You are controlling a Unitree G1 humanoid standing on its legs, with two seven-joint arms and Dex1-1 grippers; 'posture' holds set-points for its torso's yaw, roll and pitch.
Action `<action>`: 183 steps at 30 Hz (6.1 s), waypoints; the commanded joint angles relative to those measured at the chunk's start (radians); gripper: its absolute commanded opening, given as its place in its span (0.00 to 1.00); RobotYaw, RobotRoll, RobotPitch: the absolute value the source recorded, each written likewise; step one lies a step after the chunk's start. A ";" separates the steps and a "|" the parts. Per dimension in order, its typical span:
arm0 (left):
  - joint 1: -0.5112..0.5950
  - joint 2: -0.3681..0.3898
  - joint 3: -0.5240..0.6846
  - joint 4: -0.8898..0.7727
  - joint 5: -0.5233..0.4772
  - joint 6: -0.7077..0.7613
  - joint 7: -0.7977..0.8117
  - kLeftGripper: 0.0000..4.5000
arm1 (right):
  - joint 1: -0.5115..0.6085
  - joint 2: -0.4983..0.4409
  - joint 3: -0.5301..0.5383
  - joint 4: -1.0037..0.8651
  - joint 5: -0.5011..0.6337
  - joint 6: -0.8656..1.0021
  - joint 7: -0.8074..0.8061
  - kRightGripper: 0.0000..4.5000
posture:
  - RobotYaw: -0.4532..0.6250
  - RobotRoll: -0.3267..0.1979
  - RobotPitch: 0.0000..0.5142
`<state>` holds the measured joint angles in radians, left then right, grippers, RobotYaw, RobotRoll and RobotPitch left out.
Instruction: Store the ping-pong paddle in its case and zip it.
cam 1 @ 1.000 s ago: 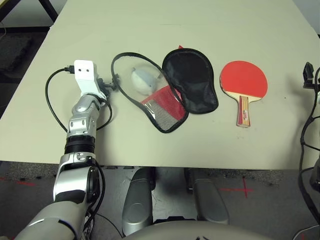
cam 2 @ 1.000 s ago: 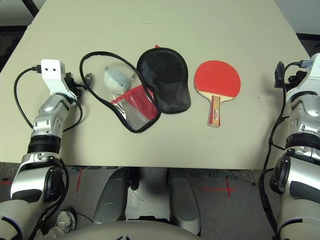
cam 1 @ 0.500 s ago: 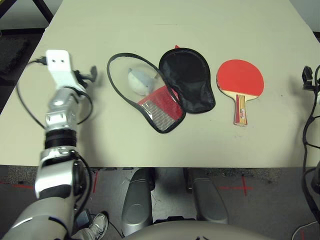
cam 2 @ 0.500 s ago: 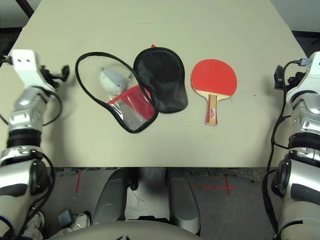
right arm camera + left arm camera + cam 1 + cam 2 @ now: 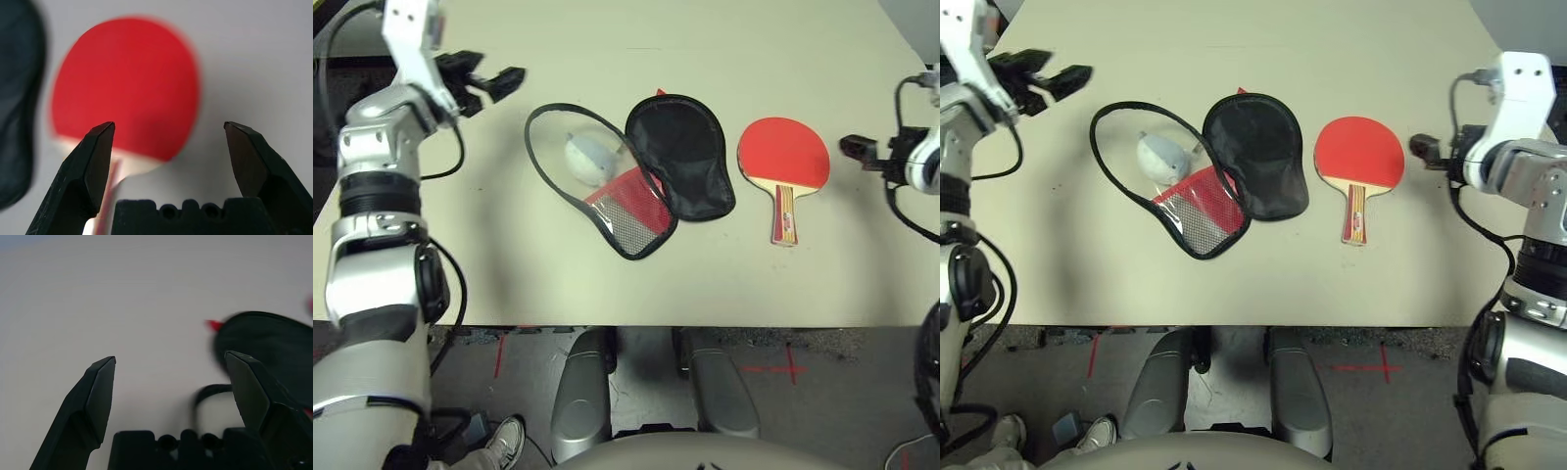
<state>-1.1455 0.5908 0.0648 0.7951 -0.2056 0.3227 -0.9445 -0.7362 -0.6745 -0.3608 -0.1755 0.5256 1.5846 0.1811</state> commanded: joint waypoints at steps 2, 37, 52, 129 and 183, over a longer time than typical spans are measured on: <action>0.016 -0.059 -0.067 -0.104 -0.011 0.063 -0.097 1.00 | 0.015 -0.016 0.044 -0.039 0.174 0.030 -0.091 0.99 | 0.29 0.62 0.45; 0.197 -0.198 -0.162 -0.527 -0.077 0.302 -0.094 1.00 | 0.110 0.132 0.120 0.107 0.680 0.030 -0.829 0.27 | 0.35 0.62 0.47; 0.179 -0.195 -0.159 -0.517 -0.089 0.294 -0.073 1.00 | -0.271 0.338 0.198 0.219 0.637 0.030 -0.808 0.23 | 0.33 0.62 0.45; 0.043 0.281 -0.028 0.229 0.114 -0.118 -0.143 1.00 | -0.176 0.047 0.202 0.172 0.022 -0.447 0.323 1.00 | 0.42 0.62 0.46; 0.256 -0.201 -0.075 -0.738 -0.209 0.485 0.048 1.00 | -0.060 0.140 -0.014 0.410 0.292 0.030 0.082 1.00 | 0.44 0.62 0.49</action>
<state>-0.9093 0.3781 -0.0164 0.1046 -0.3941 0.7754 -0.9112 -0.8200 -0.5428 -0.3964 0.2211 0.7874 1.6001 0.2926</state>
